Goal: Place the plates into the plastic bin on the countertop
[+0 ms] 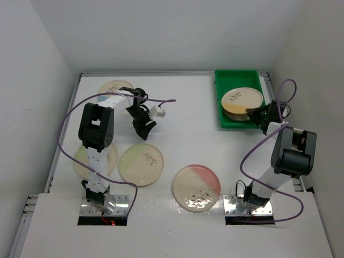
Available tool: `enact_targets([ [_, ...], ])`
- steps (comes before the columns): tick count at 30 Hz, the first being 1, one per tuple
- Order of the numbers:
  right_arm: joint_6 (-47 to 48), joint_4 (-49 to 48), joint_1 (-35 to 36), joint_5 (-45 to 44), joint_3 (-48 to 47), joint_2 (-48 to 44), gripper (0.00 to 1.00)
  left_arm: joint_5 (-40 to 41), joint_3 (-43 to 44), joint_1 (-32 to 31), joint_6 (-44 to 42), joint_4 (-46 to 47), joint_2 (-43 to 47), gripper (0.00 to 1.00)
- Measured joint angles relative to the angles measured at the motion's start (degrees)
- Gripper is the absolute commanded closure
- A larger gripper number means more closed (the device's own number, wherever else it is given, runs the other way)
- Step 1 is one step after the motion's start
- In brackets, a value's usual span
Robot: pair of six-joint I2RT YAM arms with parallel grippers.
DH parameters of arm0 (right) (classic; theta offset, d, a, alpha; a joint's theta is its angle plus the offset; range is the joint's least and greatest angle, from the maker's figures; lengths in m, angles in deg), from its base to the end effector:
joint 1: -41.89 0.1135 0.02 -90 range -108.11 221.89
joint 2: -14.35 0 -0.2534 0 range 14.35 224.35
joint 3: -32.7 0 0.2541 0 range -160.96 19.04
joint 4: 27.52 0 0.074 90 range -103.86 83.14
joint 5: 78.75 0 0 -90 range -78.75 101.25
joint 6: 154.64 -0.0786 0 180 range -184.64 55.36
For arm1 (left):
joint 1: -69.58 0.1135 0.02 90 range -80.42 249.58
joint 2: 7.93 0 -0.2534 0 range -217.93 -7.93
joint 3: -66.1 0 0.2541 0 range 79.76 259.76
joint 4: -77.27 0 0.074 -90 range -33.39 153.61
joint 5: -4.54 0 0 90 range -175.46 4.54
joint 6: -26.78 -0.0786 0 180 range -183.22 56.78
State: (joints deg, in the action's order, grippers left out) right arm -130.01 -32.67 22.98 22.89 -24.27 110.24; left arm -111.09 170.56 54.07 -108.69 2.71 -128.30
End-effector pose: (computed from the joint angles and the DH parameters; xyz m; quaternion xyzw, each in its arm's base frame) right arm 0.3544 -0.1047 0.1220 0.5533 0.6827 0.2671 0.3955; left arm 0.3680 -0.1374 0.1176 0.4940 0.8407 -0.2153 0.0535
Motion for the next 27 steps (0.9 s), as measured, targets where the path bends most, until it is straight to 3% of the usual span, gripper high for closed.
enact_targets([
  [1, 0.02, -0.31, -0.13, 0.26, -0.13, 0.44, 0.97, 0.24, -0.15, 0.13, -0.24, 0.07, 0.0, 0.39],
  [2, 0.02, -0.46, -0.24, 0.33, -0.24, 0.79, 0.87, 0.48, -0.61, 0.15, -0.48, 0.46, 0.0, 0.39],
  [6, 1.05, 3.69, -0.39, -0.13, -2.64, 1.77, 0.61, 0.79, -2.73, 0.22, -0.83, 1.14, 0.59, 0.39],
  [12, 5.22, 17.2, 0.31, -4.44, -8.28, 2.56, 0.49, 0.76, -4.57, 0.15, -2.6, 0.28, 1.57, 0.39],
  [16, 7.13, 21.7, 0.37, -6.05, -10.8, 2.56, 0.38, 0.9, -5.7, -0.07, -4.31, -1.25, 2.01, 0.39],
  [21, 11.23, 27.52, 1.99, -10.14, -14.38, 2.54, 0.32, 3.82, -9.2, -1.11, -3.32, -1.05, 3.72, 0.42],
  [24, 15.02, 30.77, 4.76, -14.6, -15.87, 1.84, 0.3, 6.38, -11.72, -2.21, -0.39, 0.31, 4.76, 0.64],
  [25, 16.31, 31.87, 5.97, -16.2, -16.2, 1.2, 0.29, 7.37, -12.2, -2.49, 0.5, 0.48, 4.74, 0.77],
  [27, 18.97, 33.57, 8.83, -19.12, -16.35, -0.9, 0.25, 8.22, -12.74, -2.58, 2.82, 0.92, 4.57, 0.9],
])
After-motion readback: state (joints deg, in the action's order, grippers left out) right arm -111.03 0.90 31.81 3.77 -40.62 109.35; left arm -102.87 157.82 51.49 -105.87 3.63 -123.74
